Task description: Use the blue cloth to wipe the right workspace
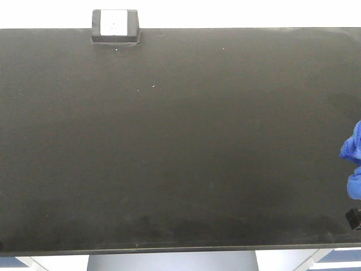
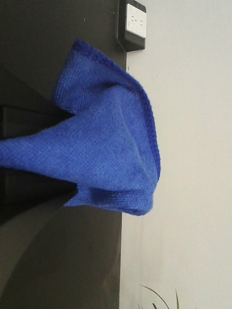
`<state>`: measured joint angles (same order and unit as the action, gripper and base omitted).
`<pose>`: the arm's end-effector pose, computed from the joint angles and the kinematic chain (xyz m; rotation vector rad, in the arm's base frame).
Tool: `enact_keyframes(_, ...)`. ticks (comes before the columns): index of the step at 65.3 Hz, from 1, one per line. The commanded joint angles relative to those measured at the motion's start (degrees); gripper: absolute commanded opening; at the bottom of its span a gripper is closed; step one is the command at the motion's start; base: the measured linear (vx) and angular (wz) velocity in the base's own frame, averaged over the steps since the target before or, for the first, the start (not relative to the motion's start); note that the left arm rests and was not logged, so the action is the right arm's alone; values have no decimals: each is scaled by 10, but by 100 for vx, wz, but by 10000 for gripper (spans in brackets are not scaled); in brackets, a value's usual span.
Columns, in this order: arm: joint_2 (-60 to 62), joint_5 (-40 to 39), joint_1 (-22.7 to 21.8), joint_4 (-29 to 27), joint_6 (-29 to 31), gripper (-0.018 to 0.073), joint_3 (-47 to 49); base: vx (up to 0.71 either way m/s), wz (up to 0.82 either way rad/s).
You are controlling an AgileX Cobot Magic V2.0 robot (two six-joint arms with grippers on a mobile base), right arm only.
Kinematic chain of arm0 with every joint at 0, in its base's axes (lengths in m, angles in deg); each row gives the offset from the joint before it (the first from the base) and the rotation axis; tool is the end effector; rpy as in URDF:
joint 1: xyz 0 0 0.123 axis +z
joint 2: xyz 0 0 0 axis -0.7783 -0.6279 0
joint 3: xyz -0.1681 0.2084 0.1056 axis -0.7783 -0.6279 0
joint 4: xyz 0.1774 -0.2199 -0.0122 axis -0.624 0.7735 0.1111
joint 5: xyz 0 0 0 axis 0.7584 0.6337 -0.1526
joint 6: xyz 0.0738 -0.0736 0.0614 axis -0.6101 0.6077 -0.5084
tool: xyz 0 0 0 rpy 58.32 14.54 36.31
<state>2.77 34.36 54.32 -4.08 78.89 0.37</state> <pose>0.1310 0.0079 0.2183 -0.0527 1.5736 0.0423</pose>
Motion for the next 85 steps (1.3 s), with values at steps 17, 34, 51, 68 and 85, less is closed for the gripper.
enact_keyframes(17, -4, -51, -2, 2, 7, 0, 17, 1, 0)
enact_keyframes(34, -4, -53, -2, -3, 4, 0, 17, 0, 0)
enact_keyframes(51, -7, -26, -2, -52, -119, 0, 32, 0, 0)
enact_keyframes(68, -199, 233, -3, 1, -98, 0, 214, 0, 0)
enact_keyframes(85, -488, 323, -3, 56, -42, 0, 329, 0, 0)
